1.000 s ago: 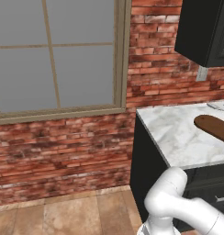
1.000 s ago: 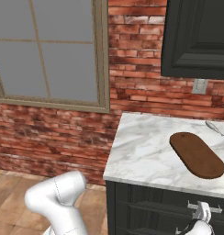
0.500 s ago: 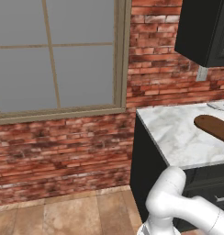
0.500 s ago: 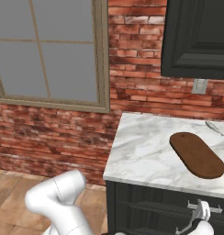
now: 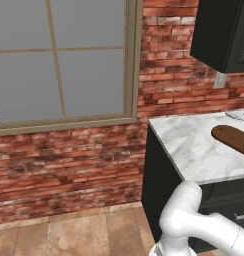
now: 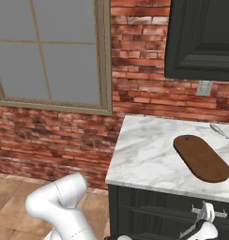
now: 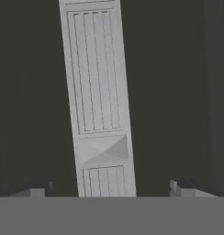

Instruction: Open the drawer on the right and place the cutting tools on the cutting board.

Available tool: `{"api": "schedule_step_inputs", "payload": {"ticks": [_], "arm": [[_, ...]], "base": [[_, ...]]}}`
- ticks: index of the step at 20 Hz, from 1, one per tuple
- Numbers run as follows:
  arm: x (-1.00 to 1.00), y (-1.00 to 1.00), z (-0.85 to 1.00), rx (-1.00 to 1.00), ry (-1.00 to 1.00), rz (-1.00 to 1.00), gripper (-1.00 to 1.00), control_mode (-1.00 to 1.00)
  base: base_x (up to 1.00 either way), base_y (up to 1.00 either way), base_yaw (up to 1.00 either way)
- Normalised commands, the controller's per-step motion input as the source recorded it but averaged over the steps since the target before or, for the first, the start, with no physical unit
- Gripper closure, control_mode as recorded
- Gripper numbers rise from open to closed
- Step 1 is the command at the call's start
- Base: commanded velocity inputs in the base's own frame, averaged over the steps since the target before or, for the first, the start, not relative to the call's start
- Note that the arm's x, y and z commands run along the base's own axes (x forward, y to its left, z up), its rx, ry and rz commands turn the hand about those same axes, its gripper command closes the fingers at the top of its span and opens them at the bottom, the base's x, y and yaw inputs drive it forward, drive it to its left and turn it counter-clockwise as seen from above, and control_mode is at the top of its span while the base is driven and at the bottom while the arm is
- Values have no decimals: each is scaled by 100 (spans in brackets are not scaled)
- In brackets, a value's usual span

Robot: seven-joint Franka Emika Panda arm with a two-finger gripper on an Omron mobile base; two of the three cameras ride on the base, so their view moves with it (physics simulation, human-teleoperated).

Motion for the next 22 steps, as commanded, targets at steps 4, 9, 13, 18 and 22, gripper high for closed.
{"api": "schedule_step_inputs", "payload": {"ticks": [4, 9, 13, 18, 22], "arm": [[1, 0, -9, 0, 0, 0, 100, -100], [0, 0, 0, 0, 0, 0, 100, -100], [-1, 0, -7, 0, -2, 0, 100, -100], [-18, 0, -22, 0, -7, 0, 100, -100], [-17, 0, -9, 0, -3, 0, 100, -100]], "base": [[0, 0, 0], [0, 0, 0], [0, 0, 0], [0, 0, 0], [0, 0, 0]]}}
